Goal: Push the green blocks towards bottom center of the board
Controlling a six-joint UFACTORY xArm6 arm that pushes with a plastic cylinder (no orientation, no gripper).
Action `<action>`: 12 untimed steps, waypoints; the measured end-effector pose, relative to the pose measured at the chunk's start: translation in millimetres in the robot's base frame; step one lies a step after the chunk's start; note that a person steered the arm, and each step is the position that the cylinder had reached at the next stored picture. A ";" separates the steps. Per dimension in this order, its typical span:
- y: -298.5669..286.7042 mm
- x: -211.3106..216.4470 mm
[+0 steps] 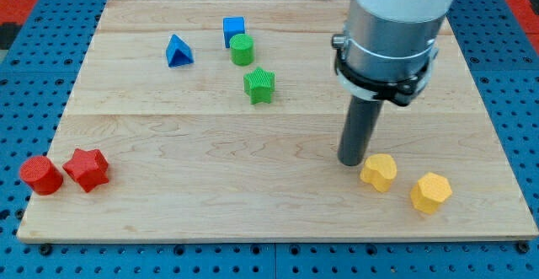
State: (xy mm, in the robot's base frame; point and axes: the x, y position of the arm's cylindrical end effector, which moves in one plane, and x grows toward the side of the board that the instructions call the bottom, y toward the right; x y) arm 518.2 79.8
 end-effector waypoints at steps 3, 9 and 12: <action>-1.3 -23.6; -87.9 -260.3; -121.2 -183.4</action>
State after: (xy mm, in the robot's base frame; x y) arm 334.9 -41.3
